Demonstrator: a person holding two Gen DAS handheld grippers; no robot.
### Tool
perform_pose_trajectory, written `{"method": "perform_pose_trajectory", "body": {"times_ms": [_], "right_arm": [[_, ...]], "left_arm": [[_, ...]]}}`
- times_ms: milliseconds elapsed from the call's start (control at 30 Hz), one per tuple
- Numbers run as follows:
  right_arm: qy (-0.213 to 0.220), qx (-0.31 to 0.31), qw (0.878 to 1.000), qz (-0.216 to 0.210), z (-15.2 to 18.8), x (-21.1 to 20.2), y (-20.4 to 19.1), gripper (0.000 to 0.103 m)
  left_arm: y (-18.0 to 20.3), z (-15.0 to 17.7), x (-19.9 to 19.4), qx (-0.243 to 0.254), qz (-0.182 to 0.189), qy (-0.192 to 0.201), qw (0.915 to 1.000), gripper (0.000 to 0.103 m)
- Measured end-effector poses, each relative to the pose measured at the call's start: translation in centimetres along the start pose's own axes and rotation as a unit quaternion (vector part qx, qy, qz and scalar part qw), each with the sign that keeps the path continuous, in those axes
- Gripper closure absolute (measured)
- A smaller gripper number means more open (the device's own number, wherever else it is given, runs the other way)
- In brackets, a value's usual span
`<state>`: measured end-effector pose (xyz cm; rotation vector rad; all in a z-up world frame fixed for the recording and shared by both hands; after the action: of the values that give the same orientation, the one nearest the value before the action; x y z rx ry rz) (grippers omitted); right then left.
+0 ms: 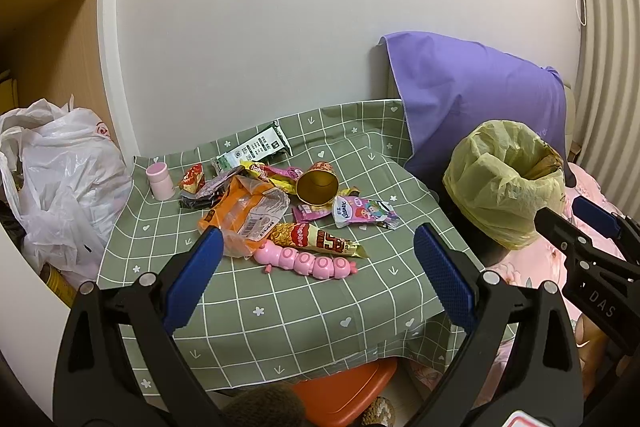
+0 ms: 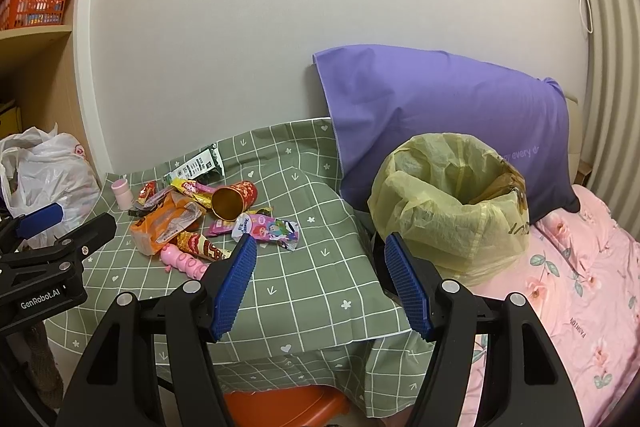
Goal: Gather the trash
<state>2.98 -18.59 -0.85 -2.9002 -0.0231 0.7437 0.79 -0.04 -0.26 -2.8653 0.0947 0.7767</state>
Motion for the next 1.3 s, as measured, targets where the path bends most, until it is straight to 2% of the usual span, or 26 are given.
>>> {"method": "perform_pose_trajectory", "body": {"times_ms": [1300], "right_arm": [[-0.001,0.004,1.0,0.002,0.11,0.19,0.75,0.04]], "left_arm": [[-0.39,0.17,0.22,-0.003,0.0,-0.001,1.0,0.011]]}}
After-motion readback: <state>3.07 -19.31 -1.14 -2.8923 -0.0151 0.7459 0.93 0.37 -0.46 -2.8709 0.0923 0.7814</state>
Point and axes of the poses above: each gripper's, at about its wrist camera, not at the fingertips, and x roughly the way its jaws point, y to its right, z to its underside, the point moved 1 cm from there along x, roughly the way its jaws point, and after that the axes turned 10 degrees about x, right-handed, at the moved point
